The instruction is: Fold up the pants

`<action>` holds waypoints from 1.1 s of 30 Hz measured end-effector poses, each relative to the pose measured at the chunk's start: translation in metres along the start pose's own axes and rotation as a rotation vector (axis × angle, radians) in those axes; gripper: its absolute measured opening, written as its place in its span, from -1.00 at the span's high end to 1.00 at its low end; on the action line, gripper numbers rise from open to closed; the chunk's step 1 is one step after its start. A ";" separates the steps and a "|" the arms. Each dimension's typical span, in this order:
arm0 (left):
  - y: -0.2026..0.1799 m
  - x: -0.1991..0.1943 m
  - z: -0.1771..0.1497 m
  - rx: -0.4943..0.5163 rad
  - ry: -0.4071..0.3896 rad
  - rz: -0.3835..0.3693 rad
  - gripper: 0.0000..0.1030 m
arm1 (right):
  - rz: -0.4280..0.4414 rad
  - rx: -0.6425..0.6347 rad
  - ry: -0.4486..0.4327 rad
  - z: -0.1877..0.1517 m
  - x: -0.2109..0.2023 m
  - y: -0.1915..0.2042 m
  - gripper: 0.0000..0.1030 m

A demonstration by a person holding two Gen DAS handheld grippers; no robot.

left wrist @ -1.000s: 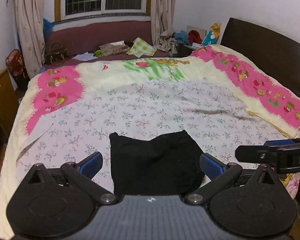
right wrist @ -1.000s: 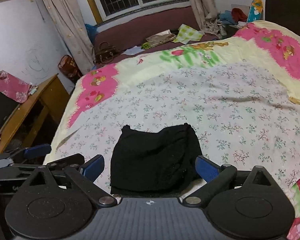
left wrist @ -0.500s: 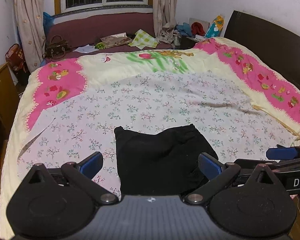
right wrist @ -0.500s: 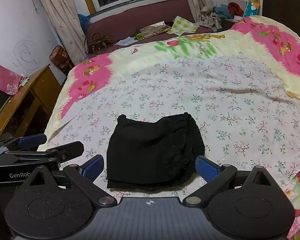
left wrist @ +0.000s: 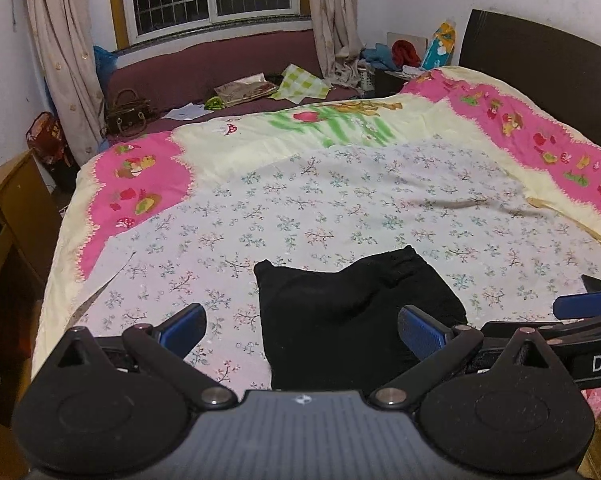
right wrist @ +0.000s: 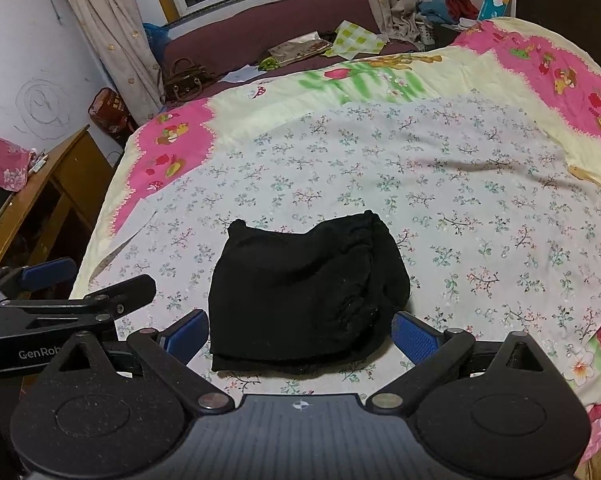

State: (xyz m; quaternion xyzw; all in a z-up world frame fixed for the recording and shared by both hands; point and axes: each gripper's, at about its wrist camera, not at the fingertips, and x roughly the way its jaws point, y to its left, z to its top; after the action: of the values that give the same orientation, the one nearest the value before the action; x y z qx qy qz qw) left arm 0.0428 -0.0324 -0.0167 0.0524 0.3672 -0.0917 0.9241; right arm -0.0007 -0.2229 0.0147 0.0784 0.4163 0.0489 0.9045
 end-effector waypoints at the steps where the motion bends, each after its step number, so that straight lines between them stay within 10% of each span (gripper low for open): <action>1: 0.001 0.001 0.000 -0.008 0.012 -0.006 -1.00 | -0.001 0.000 0.000 0.000 0.000 0.000 -0.69; 33: -0.002 0.002 -0.011 -0.014 0.064 -0.061 -0.88 | -0.022 0.020 0.032 -0.013 -0.005 -0.001 -0.70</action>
State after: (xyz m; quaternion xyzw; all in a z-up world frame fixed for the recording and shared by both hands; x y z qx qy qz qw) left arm 0.0364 -0.0326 -0.0263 0.0377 0.3986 -0.1157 0.9090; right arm -0.0135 -0.2235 0.0096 0.0820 0.4319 0.0362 0.8975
